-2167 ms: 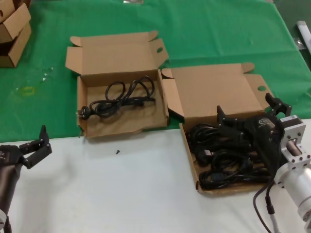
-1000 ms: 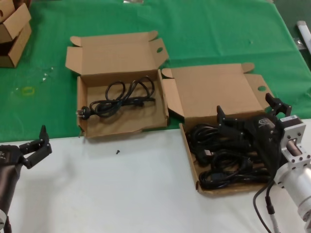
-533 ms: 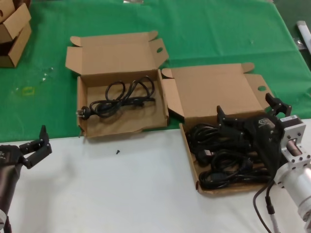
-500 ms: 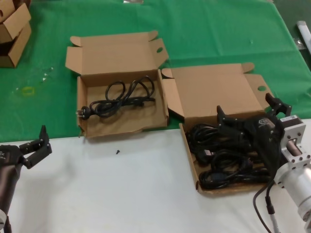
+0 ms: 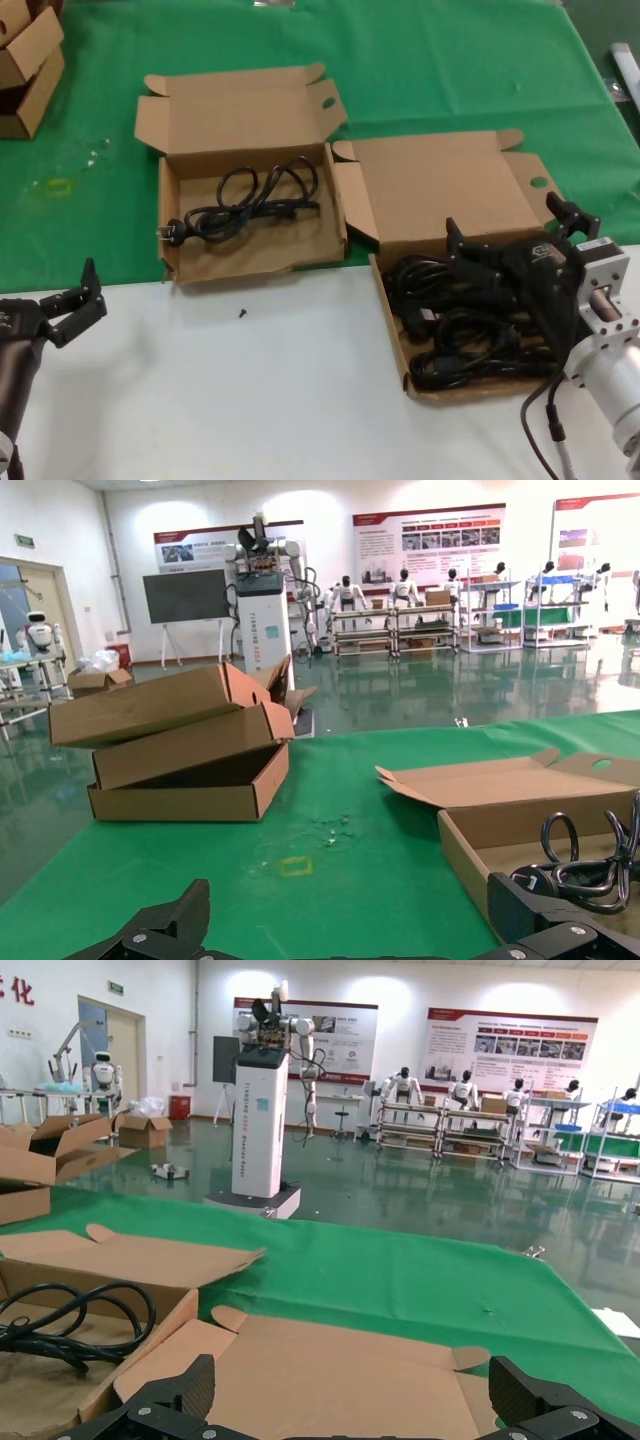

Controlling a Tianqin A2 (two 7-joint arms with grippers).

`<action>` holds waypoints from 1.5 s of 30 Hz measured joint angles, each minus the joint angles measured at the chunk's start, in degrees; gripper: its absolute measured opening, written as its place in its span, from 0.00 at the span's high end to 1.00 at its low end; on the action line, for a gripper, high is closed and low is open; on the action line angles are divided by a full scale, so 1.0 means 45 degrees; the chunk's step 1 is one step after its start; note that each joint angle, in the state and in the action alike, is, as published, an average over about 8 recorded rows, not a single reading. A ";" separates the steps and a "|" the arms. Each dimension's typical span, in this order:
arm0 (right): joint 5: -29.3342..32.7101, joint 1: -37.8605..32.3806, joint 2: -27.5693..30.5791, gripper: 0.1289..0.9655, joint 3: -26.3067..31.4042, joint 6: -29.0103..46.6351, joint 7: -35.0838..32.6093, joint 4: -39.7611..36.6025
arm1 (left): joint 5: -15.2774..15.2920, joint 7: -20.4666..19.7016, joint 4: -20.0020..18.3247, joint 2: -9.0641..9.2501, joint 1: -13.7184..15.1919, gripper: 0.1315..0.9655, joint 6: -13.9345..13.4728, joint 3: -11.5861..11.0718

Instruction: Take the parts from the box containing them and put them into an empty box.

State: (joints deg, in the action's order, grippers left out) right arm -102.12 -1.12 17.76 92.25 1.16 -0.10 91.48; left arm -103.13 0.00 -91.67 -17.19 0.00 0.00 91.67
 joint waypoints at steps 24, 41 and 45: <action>0.0000 0.0000 0.0000 0.00 0.0000 0.0000 0.0000 0.0000 | 0.0000 0.0000 0.0000 0.0000 0.0000 0.00 0.0000 0.0000; 0.0000 0.0000 0.0000 0.00 0.0000 0.0000 0.0000 0.0000 | 0.0000 0.0000 0.0000 0.0000 0.0000 0.00 0.0000 0.0000; 0.0000 0.0000 0.0000 0.00 0.0000 0.0000 0.0000 0.0000 | 0.0000 0.0000 0.0000 0.0000 0.0000 0.00 0.0000 0.0000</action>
State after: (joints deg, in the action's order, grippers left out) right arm -102.12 -1.12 17.76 92.25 1.16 -0.10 91.48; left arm -103.13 0.00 -91.67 -17.19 0.00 0.00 91.67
